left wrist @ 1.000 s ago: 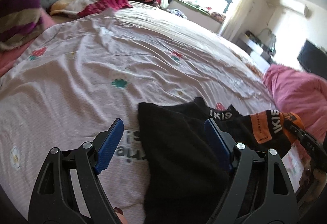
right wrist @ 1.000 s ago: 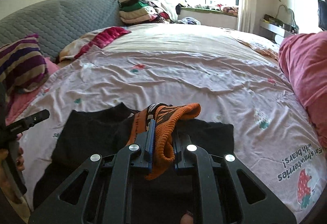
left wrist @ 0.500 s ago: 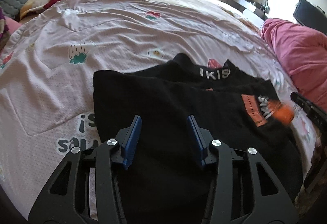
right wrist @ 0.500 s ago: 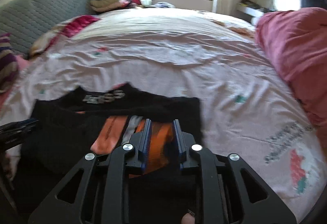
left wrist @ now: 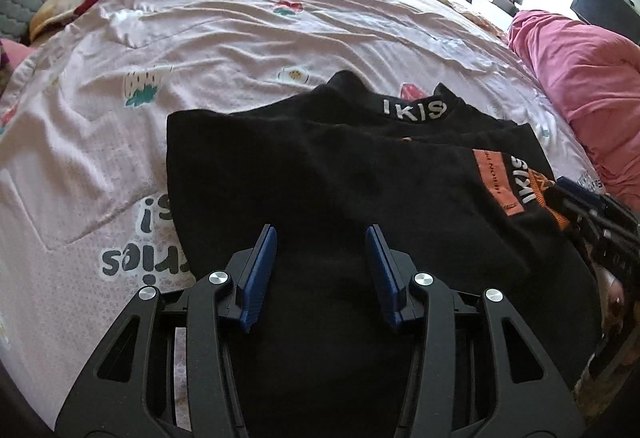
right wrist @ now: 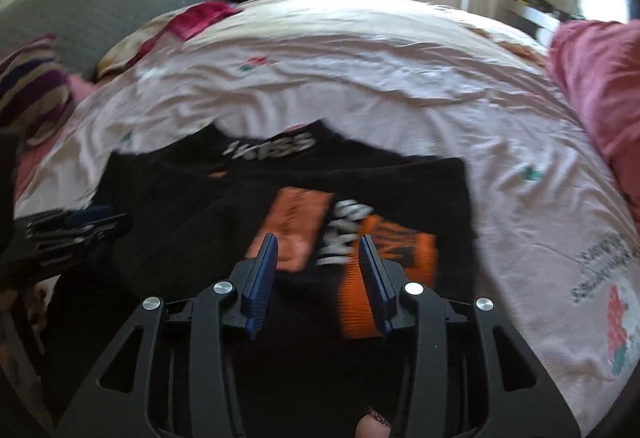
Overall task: Fold small clothes
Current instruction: 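Lay the cuff back on the folded shirt and open the right tool, then move both open tools toward the sweatshirt hem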
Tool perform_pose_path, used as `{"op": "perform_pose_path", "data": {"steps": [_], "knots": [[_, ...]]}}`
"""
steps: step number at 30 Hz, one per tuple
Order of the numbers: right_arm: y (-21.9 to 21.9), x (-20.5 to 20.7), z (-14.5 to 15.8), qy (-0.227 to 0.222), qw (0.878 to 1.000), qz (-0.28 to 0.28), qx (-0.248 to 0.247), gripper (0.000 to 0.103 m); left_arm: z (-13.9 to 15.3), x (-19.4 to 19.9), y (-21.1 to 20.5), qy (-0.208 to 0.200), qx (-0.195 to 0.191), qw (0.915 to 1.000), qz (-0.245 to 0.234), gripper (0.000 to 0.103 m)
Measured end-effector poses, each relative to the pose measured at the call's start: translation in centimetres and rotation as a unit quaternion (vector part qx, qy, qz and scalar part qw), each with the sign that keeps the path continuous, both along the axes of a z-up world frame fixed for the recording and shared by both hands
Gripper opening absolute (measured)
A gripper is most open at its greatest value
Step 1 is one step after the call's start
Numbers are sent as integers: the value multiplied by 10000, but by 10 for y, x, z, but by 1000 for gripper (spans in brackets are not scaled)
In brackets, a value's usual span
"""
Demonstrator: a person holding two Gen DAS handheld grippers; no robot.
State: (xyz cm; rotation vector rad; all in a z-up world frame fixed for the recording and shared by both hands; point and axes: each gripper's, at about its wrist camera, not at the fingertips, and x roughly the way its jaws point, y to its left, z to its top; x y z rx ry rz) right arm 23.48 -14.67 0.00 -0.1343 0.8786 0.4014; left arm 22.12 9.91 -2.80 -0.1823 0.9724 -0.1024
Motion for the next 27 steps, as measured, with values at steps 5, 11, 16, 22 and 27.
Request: {"op": "perform_pose_path", "data": {"steps": [5, 11, 16, 22, 27], "knots": [[17, 2, -13, 113, 9995, 127, -271, 59, -4, 1, 9, 72, -258, 9996, 70, 38], [-9, 12, -43, 333, 9982, -300, -389, 73, -5, 1, 7, 42, -230, 9997, 61, 38], [-10, 8, -41, 280, 9982, -341, -396, 74, -4, 1, 7, 36, -259, 9996, 80, 38], [-17, -2, -33, 204, 9986, -405, -276, 74, -1, -2, 5, -5, -185, 9998, 80, 39], [-21, -8, -29, 182, 9986, -477, -145, 79, -1, -3, 6, -14, -201, 9998, 90, 40]]}}
